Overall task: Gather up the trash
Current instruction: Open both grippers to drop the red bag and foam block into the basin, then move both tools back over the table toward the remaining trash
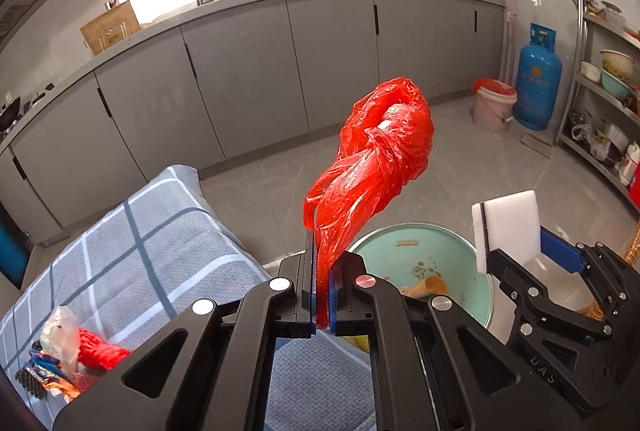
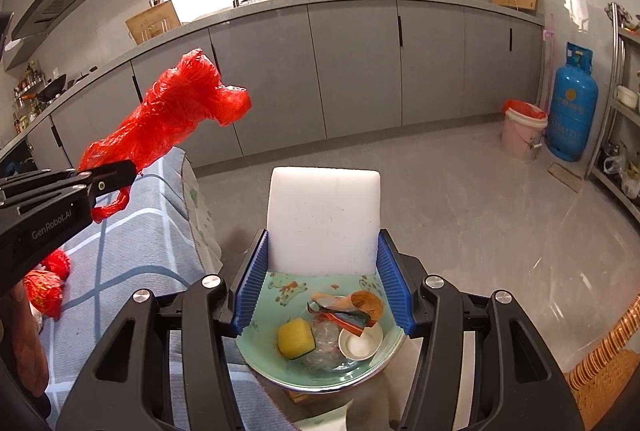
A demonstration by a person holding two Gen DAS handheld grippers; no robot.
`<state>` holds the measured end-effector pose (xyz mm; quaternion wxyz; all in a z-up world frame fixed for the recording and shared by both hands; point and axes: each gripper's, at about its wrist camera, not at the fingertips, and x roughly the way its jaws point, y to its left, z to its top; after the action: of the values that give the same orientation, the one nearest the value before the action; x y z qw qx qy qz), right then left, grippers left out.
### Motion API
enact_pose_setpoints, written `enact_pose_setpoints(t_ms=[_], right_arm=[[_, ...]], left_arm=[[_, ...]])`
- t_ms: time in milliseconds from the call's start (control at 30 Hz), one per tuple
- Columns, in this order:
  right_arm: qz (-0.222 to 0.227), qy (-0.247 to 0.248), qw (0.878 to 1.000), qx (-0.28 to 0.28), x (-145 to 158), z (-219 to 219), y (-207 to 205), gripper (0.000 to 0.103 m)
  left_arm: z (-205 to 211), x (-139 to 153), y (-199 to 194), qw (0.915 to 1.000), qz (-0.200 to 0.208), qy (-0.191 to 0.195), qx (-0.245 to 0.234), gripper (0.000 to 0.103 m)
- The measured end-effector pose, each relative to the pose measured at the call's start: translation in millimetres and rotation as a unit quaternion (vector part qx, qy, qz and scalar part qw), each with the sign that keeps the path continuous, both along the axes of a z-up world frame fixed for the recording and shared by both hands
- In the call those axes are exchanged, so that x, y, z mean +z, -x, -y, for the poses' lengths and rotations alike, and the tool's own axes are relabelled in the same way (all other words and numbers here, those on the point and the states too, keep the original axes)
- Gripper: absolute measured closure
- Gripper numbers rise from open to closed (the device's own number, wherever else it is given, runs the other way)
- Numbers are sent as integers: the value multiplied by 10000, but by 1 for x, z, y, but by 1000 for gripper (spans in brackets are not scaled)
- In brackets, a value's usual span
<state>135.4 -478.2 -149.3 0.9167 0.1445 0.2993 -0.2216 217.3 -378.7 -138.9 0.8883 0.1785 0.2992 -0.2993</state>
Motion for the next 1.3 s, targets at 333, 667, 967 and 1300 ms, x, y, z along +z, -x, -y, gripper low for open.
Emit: enact_pose_setpoints(t_ms=[333,667,967,1300], right_arm=[[-224,-157,9996,-35,-35,19,-12,39],[-268,-371,9986,-275,-45,27,6,29],[-192,-463,9984,-257,-26,5,20,28],[-128,-318,9993,157,-4,-41,17,26]], left_arm=[[26,-35,-11,9988,-350,-273,-194,74],[8,-37,-12,9989,-336,-323,-4,41],[-30,-15,7,9994,-181,-246,165,28],[-80,4,22,9989,-93,-124,450,23]])
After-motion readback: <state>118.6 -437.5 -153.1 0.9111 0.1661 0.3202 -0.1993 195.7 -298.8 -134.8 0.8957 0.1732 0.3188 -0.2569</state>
